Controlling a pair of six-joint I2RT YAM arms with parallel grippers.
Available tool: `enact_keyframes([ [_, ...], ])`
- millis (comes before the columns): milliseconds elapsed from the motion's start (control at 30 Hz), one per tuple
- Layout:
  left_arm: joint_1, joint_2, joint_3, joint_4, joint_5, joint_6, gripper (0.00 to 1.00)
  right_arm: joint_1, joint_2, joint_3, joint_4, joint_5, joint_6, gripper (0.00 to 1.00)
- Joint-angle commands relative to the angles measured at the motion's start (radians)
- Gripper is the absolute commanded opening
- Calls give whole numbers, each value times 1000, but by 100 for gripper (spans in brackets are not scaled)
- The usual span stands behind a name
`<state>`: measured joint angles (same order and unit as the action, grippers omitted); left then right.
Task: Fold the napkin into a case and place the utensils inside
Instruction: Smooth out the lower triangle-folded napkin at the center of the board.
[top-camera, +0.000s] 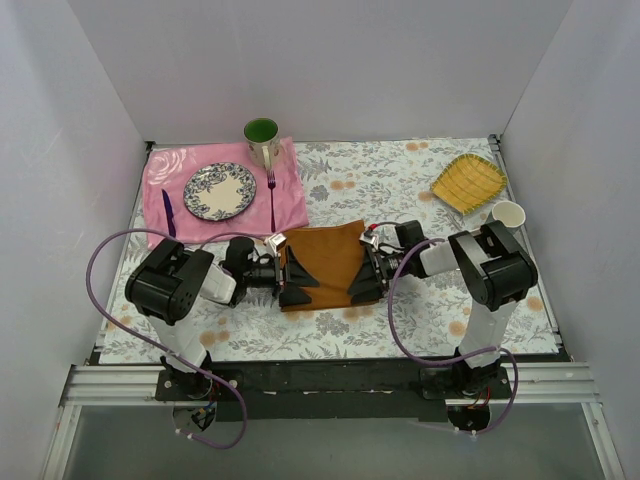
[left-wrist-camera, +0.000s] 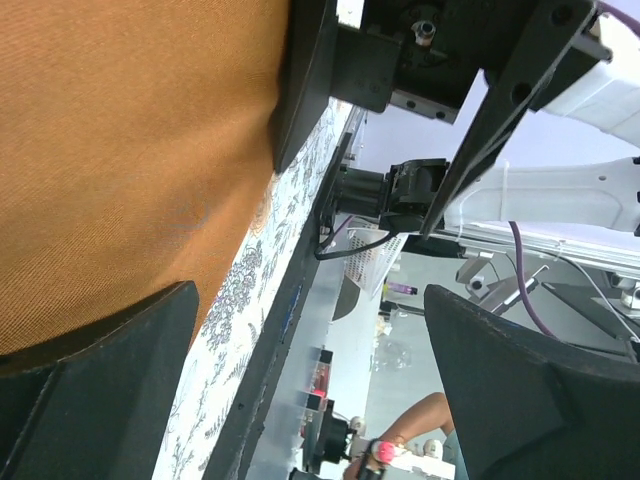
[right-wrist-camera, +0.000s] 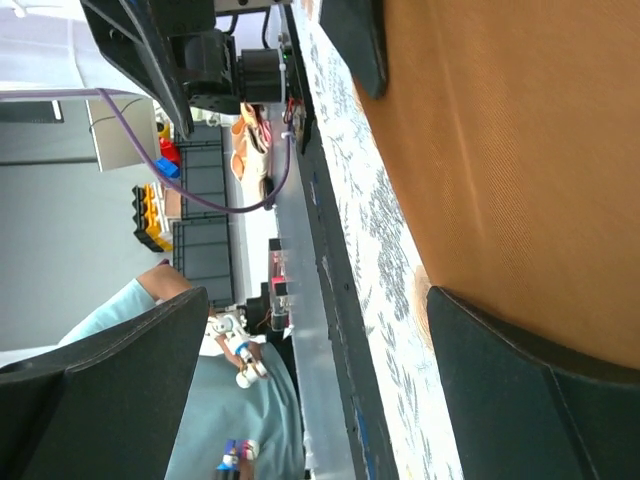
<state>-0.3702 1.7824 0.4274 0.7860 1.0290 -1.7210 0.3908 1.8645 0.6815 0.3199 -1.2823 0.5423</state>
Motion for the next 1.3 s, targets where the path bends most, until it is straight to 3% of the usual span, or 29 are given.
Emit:
enact_keyframes([
  [0,13,15,-13,-208,-83,112,98,-32,-56,132,-318,-20,-235,99],
  [67,-15,-4,-3,-206,-70,123,98,-29,-82,173,-242,-5,-103,99],
  [100,-27,-9,4,-203,-70,123,98,-27,-94,187,-99,6,-32,99],
  [200,-71,-23,8,-163,-70,98,98,-17,-49,251,77,31,174,99],
  [567,-76,-20,14,-241,-107,122,98,-58,219,368,306,38,288,99],
  [833,-47,-29,-1,-297,-92,149,98,-78,317,362,150,34,128,99],
  [1133,-67,-182,-21,-363,-52,126,98,-24,105,72,118,41,81,99],
  [1200,-72,-266,6,-390,-47,135,98,-18,72,110,6,35,-54,99],
  [1267,-72,-319,65,-442,-61,197,98,-20,73,263,-212,31,-163,98],
])
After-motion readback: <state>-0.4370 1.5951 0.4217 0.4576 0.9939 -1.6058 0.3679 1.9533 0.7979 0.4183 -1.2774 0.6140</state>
